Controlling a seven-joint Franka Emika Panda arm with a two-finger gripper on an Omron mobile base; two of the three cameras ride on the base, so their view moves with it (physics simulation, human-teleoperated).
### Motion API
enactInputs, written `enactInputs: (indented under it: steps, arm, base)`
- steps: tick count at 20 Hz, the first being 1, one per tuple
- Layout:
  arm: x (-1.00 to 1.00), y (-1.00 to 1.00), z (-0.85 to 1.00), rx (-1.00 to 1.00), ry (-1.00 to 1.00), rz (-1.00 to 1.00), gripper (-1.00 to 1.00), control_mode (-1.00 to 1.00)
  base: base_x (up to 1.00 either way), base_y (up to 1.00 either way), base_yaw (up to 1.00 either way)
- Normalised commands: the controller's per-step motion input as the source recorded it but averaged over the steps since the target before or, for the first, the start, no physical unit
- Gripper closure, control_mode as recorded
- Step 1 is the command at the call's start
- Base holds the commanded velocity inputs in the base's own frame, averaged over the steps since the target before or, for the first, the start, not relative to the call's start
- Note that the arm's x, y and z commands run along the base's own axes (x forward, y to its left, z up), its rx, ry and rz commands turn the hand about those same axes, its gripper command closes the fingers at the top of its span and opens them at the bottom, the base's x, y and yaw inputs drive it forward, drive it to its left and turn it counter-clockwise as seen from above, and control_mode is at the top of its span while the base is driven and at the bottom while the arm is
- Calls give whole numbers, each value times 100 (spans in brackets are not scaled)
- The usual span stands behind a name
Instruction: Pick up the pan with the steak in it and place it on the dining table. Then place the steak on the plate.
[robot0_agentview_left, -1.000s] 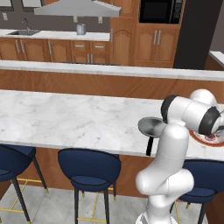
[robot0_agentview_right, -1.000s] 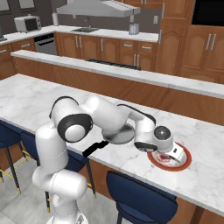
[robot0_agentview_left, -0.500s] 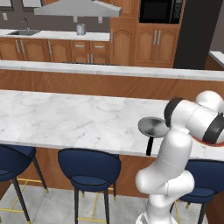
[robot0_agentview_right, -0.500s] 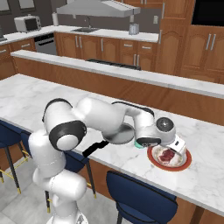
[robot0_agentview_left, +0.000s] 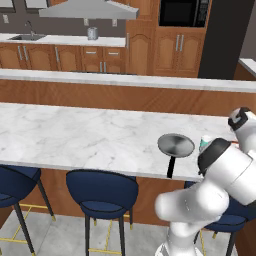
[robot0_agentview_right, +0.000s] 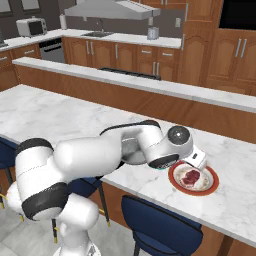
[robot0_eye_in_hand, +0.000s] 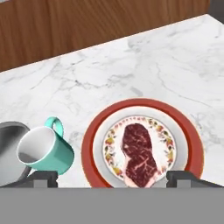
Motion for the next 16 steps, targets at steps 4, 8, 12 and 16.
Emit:
enactInputs:
  steps: [4, 8, 12, 16]
  arm:
    - [-50, 21, 37, -4, -46, -1, -100, -100]
    - [-52, 16, 27, -9, -48, 1, -100, -100]
    - [-37, -13, 23, 1, -22, 3, -100, -100]
    - [-54, 16, 65, -4, -32, 0, -100, -100]
  base:
    - [0, 0, 0]
    - [0, 0, 0]
    - [0, 0, 0]
    - [0, 0, 0]
